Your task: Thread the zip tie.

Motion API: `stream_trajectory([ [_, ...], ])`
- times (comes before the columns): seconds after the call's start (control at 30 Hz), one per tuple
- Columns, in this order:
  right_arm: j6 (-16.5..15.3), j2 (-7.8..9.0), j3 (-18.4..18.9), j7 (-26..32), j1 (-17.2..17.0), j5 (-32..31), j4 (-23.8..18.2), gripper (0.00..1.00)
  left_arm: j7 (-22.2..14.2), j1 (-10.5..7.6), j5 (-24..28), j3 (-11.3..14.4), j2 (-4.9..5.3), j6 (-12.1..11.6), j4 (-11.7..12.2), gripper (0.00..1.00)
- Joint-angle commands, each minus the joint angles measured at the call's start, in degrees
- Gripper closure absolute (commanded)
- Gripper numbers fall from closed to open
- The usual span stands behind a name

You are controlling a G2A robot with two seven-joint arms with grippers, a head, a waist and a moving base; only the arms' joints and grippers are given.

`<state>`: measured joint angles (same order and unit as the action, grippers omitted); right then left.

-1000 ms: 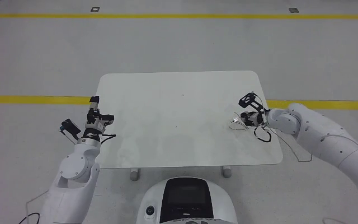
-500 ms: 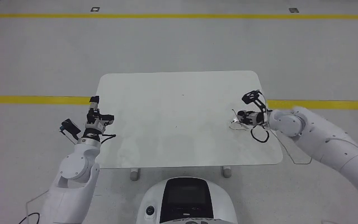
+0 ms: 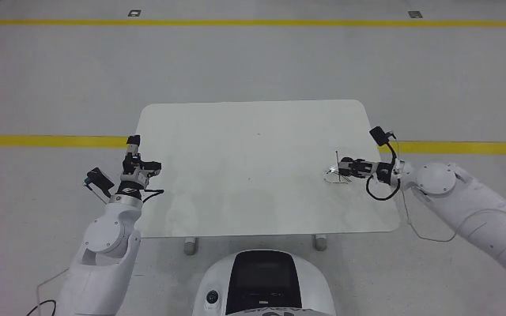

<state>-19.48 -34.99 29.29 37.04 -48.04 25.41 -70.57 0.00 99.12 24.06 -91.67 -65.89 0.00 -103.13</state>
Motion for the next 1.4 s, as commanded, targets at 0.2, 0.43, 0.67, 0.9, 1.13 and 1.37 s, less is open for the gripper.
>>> stream_trajectory([
  [0.2, 0.0, -0.02, 1.7, 0.0, -1.6, 2.9, -1.9, 1.0, 0.0, 0.0, 0.0, 0.0, 0.0, 0.0, 0.0, 0.0],
  [0.43, 0.0, 1.06, 7.2, 3.4, -6.7, 7.5, -7.1, 1.0, 0.0, 0.0, 0.0, 0.0, 0.0, 0.0, 0.0, 0.0],
  [0.67, 0.0, 1.27, 8.8, 5.5, -8.5, 9.0, -7.9, 1.0, 0.0, 0.0, 0.0, 0.0, 0.0, 0.0, 0.0, 0.0],
  [0.9, 0.0, 1.27, 8.8, 5.5, -8.5, 9.0, -7.9, 1.0, 0.0, 0.0, 0.0, 0.0, 0.0, 0.0, 0.0, 0.0],
  [1.13, 0.0, 1.0, 10.0, 3.7, -10.3, 12.0, -9.0, 1.0, 0.0, 0.0, 0.0, 0.0, 0.0, 0.0, 0.0, 0.0],
  [1.37, 0.0, 1.38, 16.0, 4.1, -15.7, 20.2, -11.4, 1.0, 0.0, 0.0, 0.0, 0.0, 0.0, 0.0, 0.0, 0.0],
])
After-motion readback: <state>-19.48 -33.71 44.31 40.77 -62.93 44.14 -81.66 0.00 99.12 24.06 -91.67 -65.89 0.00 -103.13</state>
